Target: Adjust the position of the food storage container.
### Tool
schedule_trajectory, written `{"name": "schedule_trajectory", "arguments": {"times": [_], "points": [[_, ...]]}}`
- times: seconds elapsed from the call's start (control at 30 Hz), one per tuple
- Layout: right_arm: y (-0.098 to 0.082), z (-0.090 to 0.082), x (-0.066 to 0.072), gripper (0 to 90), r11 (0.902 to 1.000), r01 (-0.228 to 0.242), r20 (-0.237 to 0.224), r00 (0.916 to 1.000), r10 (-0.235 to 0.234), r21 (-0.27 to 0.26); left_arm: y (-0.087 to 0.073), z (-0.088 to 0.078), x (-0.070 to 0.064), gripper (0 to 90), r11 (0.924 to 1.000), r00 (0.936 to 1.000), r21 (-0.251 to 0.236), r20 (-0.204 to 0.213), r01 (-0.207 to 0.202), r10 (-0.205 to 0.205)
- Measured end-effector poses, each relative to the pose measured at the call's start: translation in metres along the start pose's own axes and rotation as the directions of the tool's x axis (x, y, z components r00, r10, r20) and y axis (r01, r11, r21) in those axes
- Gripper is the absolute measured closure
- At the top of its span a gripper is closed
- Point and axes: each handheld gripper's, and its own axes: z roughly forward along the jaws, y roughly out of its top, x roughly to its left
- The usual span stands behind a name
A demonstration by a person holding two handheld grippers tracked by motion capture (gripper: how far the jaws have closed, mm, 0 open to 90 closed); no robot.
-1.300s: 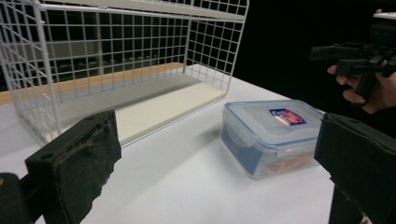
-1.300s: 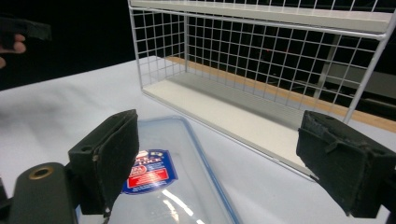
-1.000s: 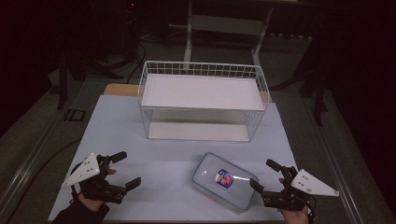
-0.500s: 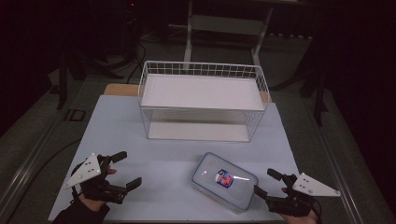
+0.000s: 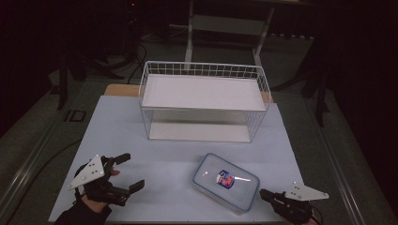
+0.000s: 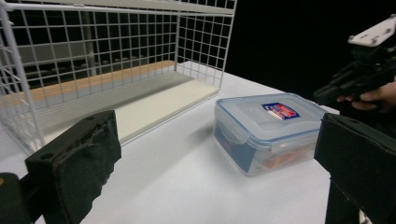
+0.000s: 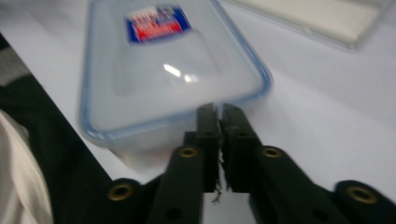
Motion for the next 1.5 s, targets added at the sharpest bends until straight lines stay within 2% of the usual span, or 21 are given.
{"name": "schedule_trajectory", "arguments": {"times": [0.03, 0.07, 0.1, 0.13, 0.17, 0.2, 0.27, 0.4, 0.57, 0.93, 1.1, 1.13, 1.17, 1.2, 1.27, 1.3, 1.33, 1.37, 1.5], "points": [[0.000, 0.000, 0.000, 87.9, 1.0000, 0.000, 0.000, 1.0000, 0.000, 0.000, 0.000, 0.000, 0.000, 0.3, 1.0000, 1.0000, 0.001, 0.002, 0.000, 0.000], [-0.003, 0.002, -0.003, 89.7, 0.9994, -0.014, 0.000, 0.9999, 0.014, 0.033, 0.000, 0.001, 0.000, 0.3, 1.0000, 1.0000, 0.004, 0.002, -0.003, 0.003], [-0.003, 0.002, -0.003, 89.7, 0.9994, -0.014, 0.000, 0.9999, 0.014, 0.033, 0.000, 0.001, 0.000, 0.3, 1.0000, 1.0000, 0.006, 0.003, -0.003, 0.003], [-0.006, 0.005, -0.004, 89.8, 0.9974, -0.023, -0.002, 0.9997, 0.024, 0.068, -0.001, 0.001, 0.000, 0.3, 1.0000, 1.0000, 0.004, 0.005, -0.002, 0.002], [-0.006, 0.005, -0.004, 89.8, 0.9974, -0.023, -0.002, 0.9997, 0.024, 0.068, -0.001, 0.001, 0.000, 0.3, 1.0000, 1.0000, 0.005, 0.005, -0.003, 0.003], [-0.007, 0.010, -0.005, 89.8, 0.9947, -0.027, -0.006, 0.9996, 0.028, 0.099, -0.001, 0.002, 0.000, 0.3, 1.0000, 1.0000, 0.007, 0.003, -0.004, 0.004], [-0.007, 0.014, -0.005, 89.9, 0.9936, -0.030, -0.008, 0.9995, 0.031, 0.109, -0.001, 0.002, 0.000, 0.3, 1.0000, 1.0000, 0.006, 0.005, -0.002, 0.002], [-0.004, 0.018, -0.004, 89.9, 0.9928, -0.025, -0.019, 0.9995, 0.027, 0.118, -0.001, 0.002, -0.001, 0.3, 0.9999, 0.9999, 0.010, 0.007, -0.012, 0.012], [-0.002, 0.022, -0.006, 90.0, 0.9907, -0.019, -0.009, 0.9997, 0.021, 0.135, -0.001, 0.003, -0.001, 0.3, 0.9999, 0.9999, 0.012, 0.013, -0.011, 0.010], [0.018, 0.050, -0.028, 90.0, 0.9911, -0.029, -0.010, 0.9995, 0.031, 0.130, -0.002, 0.004, -0.003, 0.3, 0.9997, 0.9997, 0.017, 0.020, -0.016, 0.016], [0.020, 0.050, -0.033, 90.0, 0.9920, -0.037, 0.001, 0.9993, 0.037, 0.120, -0.002, 0.004, -0.003, 0.3, 0.9996, 0.9996, 0.021, 0.021, -0.019, 0.019], [0.020, 0.043, -0.032, 90.0, 0.9934, -0.040, 0.011, 0.9992, 0.039, 0.107, -0.002, 0.004, -0.003, 0.3, 0.9995, 0.9996, 0.022, 0.019, -0.023, 0.022], [0.020, 0.043, -0.032, 90.0, 0.9934, -0.040, 0.011, 0.9992, 0.039, 0.107, -0.002, 0.004, -0.003, 0.3, 0.9995, 0.9995, 0.022, 0.020, -0.023, 0.023], [0.022, 0.034, -0.026, 90.0, 0.9957, -0.037, 0.010, 0.9993, 0.036, 0.085, -0.002, 0.004, -0.003, 0.3, 0.9995, 0.9996, 0.022, 0.020, -0.022, 0.022], [0.023, 0.029, -0.022, 90.0, 0.9965, -0.035, 0.003, 0.9994, 0.035, 0.076, -0.002, 0.005, -0.004, 0.3, 0.9994, 0.9995, 0.026, 0.020, -0.024, 0.023], [0.024, 0.025, -0.017, 90.0, 0.9971, -0.027, -0.006, 0.9996, 0.028, 0.071, -0.002, 0.005, -0.004, 0.3, 0.9993, 0.9995, 0.027, 0.022, -0.024, 0.023], [0.028, 0.020, -0.006, 90.0, 0.9981, -0.012, -0.024, 0.9996, 0.013, 0.060, -0.002, 0.005, -0.004, 0.3, 0.9992, 0.9994, 0.030, 0.022, -0.028, 0.027], [0.028, 0.020, -0.006, 90.0, 0.9981, -0.012, -0.024, 0.9996, 0.013, 0.060, -0.002, 0.005, -0.004, 0.3, 0.9992, 0.9994, 0.029, 0.022, -0.028, 0.028], [0.032, 0.018, 0.016, 89.9, 0.9992, 0.001, -0.098, 0.9952, 0.003, 0.040, -0.002, 0.006, -0.005, 0.3, 0.9990, 0.9993, 0.032, 0.023, -0.029, 0.029]]}}
